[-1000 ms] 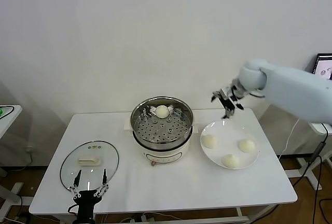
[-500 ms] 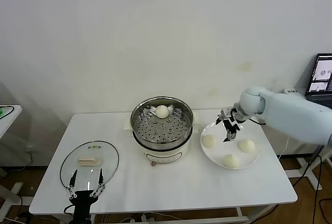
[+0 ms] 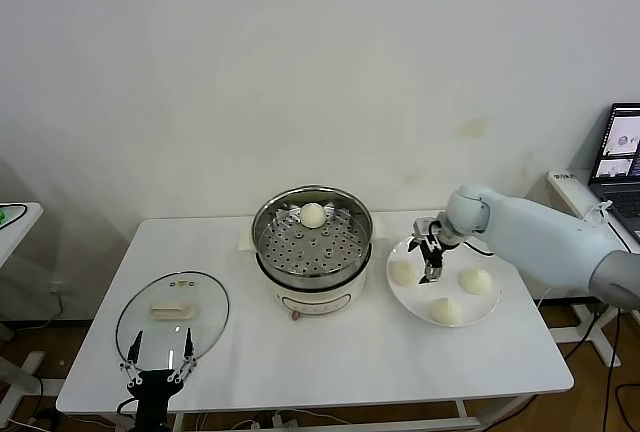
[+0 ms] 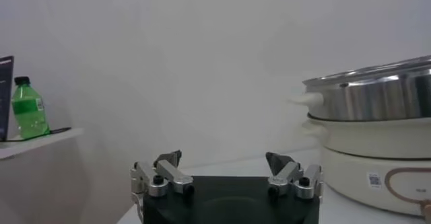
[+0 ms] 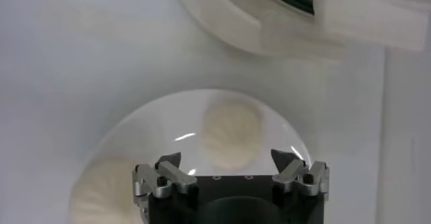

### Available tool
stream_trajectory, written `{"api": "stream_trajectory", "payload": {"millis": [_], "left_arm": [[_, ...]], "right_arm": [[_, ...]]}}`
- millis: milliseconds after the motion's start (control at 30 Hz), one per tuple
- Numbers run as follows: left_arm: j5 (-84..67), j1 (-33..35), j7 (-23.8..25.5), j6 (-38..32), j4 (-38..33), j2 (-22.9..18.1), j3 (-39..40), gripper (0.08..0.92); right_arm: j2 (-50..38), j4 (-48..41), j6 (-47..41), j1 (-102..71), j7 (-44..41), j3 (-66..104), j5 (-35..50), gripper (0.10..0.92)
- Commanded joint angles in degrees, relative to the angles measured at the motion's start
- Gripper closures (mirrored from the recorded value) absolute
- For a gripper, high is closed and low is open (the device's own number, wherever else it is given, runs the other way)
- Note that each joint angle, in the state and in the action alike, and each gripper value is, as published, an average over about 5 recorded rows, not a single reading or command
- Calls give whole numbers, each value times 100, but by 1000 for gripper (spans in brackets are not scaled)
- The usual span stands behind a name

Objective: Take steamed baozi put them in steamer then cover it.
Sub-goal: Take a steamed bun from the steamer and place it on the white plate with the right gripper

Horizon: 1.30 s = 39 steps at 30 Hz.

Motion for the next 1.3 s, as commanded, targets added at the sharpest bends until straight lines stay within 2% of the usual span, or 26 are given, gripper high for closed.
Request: {"api": "stream_trajectory", "payload": {"millis": [33, 400, 500, 933, 1300], "left_arm": [[-2, -1, -4, -9, 19, -1, -1, 177], [-4, 11, -13, -42, 45, -9, -9, 177], [-3, 15, -15, -45, 47, -14, -8, 177], [4, 18, -24, -65, 35, -35, 1, 177], [10, 42, -32, -83, 20, -41, 1, 177]], "right_arm": [[333, -512, 19, -268, -9, 245, -152, 203], [523, -812, 123, -477, -53, 453, -436, 203], [557, -836, 134, -507, -74, 493, -502, 223], [543, -821, 152, -524, -105, 534, -550, 457], [465, -681, 112, -464, -69, 611, -566, 581]]}}
